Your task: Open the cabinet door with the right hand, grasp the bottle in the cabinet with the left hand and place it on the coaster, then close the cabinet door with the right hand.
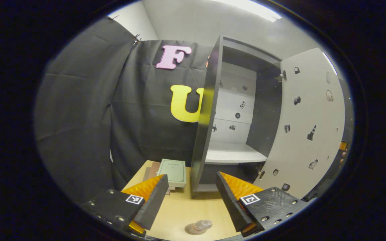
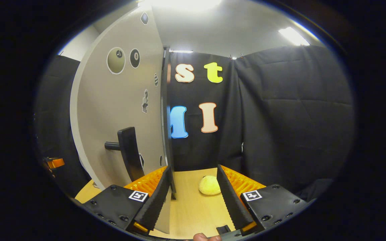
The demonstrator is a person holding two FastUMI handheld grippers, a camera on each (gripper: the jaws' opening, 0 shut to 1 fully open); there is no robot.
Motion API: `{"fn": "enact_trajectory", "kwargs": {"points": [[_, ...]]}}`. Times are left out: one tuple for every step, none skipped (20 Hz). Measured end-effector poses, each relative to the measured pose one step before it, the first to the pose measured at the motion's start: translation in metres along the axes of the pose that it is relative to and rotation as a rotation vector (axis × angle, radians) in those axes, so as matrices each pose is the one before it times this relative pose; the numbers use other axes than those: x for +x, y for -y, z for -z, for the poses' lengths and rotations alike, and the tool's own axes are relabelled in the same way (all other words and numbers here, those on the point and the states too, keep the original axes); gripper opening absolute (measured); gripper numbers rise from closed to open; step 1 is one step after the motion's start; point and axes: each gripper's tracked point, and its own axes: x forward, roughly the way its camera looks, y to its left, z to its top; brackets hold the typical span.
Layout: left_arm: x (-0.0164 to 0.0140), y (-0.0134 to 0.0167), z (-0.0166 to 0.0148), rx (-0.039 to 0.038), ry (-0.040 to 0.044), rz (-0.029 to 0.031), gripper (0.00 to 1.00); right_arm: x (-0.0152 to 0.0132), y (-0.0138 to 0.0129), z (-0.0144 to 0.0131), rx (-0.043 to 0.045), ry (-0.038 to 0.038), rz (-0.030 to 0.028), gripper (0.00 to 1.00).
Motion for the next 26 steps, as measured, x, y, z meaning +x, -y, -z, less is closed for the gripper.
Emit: {"fn": "enact_trajectory", "kwargs": {"points": [[-0.00008, -0.00094, 0.00256, -0.00437, -0.00303, 0.01419, 0.87, 0.00063, -0.00792, 0.00006, 0.00224, 0.00010, -0.00873, 0.87], [-0.00021, -0.00241, 0.00377, -0.00192, -0.00751, 0.00989, 0.89, -0.00100, -0.00893, -0.00083, -0.00464, 0.00265, -0.01245, 0.87], [0.00104, -0.00500, 0.00444, 0.00188, -0.00642, 0.00362, 0.89, -0.00125, -0.01141, 0.00112, -0.00924, 0.00157, -0.01568, 0.82], [-0.00122, -0.00538, 0.00305, 0.00336, -0.00572, -0.00063, 0.89, -0.00117, -0.00864, 0.00075, -0.00322, -0.00023, -0.01365, 0.87], [-0.00155, -0.00591, 0.00397, 0.00062, -0.00584, 0.00169, 0.89, -0.00177, -0.00696, 0.00248, 0.00399, -0.00233, -0.01127, 0.82], [-0.00013, -0.00368, 0.00348, -0.00245, -0.00668, 0.00510, 0.89, -0.00101, -0.00899, 0.00119, 0.00381, -0.00281, -0.01119, 0.82], [0.00058, -0.00333, 0.00284, -0.00410, -0.00653, 0.00636, 0.92, 0.00264, -0.00991, 0.00162, 0.00347, 0.00169, -0.01287, 0.82], [-0.00121, -0.00370, 0.00104, -0.00240, -0.00353, 0.00538, 0.89, 0.00227, -0.00753, 0.00008, 0.00299, 0.00053, -0.01320, 0.82], [-0.00240, -0.00425, 0.00045, -0.00054, -0.00392, 0.00286, 0.89, 0.00222, -0.00619, 0.00058, 0.00267, -0.00059, -0.01067, 0.82], [-0.00266, -0.00529, -0.00176, 0.00261, 0.00158, 0.00050, 0.89, 0.00118, -0.00703, 0.00031, -0.00021, 0.00109, -0.00923, 0.82], [-0.00157, -0.00518, -0.00084, 0.00153, 0.00317, -0.00252, 0.89, 0.00345, -0.00732, -0.00028, -0.00028, 0.00210, -0.01001, 0.82], [-0.00271, -0.00528, -0.00166, 0.00036, 0.00144, -0.00238, 0.89, 0.00175, -0.00850, 0.00004, 0.00171, 0.00199, -0.01523, 0.87], [-0.00202, -0.00340, -0.00155, -0.00053, -0.00010, -0.00266, 0.89, 0.00602, -0.00969, -0.00006, 0.00356, -0.00003, -0.01995, 0.87], [-0.00286, -0.00434, -0.00098, -0.00016, -0.00056, -0.00202, 0.89, 0.00335, -0.00824, 0.00011, 0.00383, 0.00037, -0.01766, 0.82], [-0.00287, -0.00303, -0.00084, 0.00084, 0.00036, -0.00182, 0.89, 0.00930, -0.00889, 0.00184, 0.01026, -0.00715, -0.03015, 0.82], [-0.00178, -0.00339, -0.00251, 0.00385, -0.00009, -0.00173, 0.89, 0.00397, -0.01236, 0.00272, 0.01805, -0.01201, -0.03660, 0.82], [-0.00121, -0.00272, -0.00235, 0.00621, -0.00021, -0.00123, 0.91, -0.00060, -0.01142, 0.00296, 0.01593, -0.00373, -0.03320, 0.83], [-0.00180, -0.00180, -0.00260, 0.00868, 0.00176, 0.00033, 0.92, -0.00121, -0.00587, -0.00083, 0.00832, 0.01152, -0.00840, 0.89], [-0.00003, -0.00094, -0.00163, 0.00898, 0.00249, -0.00025, 0.92, -0.00142, -0.00210, -0.00129, -0.00341, 0.01382, -0.00105, 0.89], [0.00098, 0.00017, -0.00072, 0.00573, 0.00180, 0.00256, 0.89, -0.00097, 0.00013, -0.00126, -0.00923, 0.00438, 0.00030, 0.89], [0.00177, 0.00270, -0.00184, -0.00006, 0.00550, 0.00844, 0.87, -0.00053, 0.00226, 0.00422, -0.00801, -0.00621, 0.00054, 0.89], [0.00260, 0.00502, -0.00269, -0.00523, 0.00758, 0.01324, 0.89, -0.00373, 0.00440, 0.00109, -0.00424, -0.00431, 0.00393, 0.89], [0.00260, 0.00529, -0.00279, -0.00725, 0.00975, 0.01268, 0.89, -0.00289, 0.00073, 0.00030, -0.00391, -0.00119, 0.00633, 0.89], [0.00382, 0.00702, -0.00390, -0.00504, 0.00806, 0.01415, 0.87, -0.00358, 0.00310, 0.00026, -0.00680, -0.00422, 0.00862, 0.89], [0.00355, 0.00750, -0.00269, 0.00043, 0.00602, 0.01307, 0.87, -0.00110, 0.00393, 0.00104, -0.00774, -0.00063, 0.01378, 0.89], [0.00500, 0.00687, -0.00407, 0.00719, 0.00784, 0.00912, 0.87, -0.00240, 0.00569, -0.00080, -0.00561, 0.00128, 0.01659, 0.89]]}}
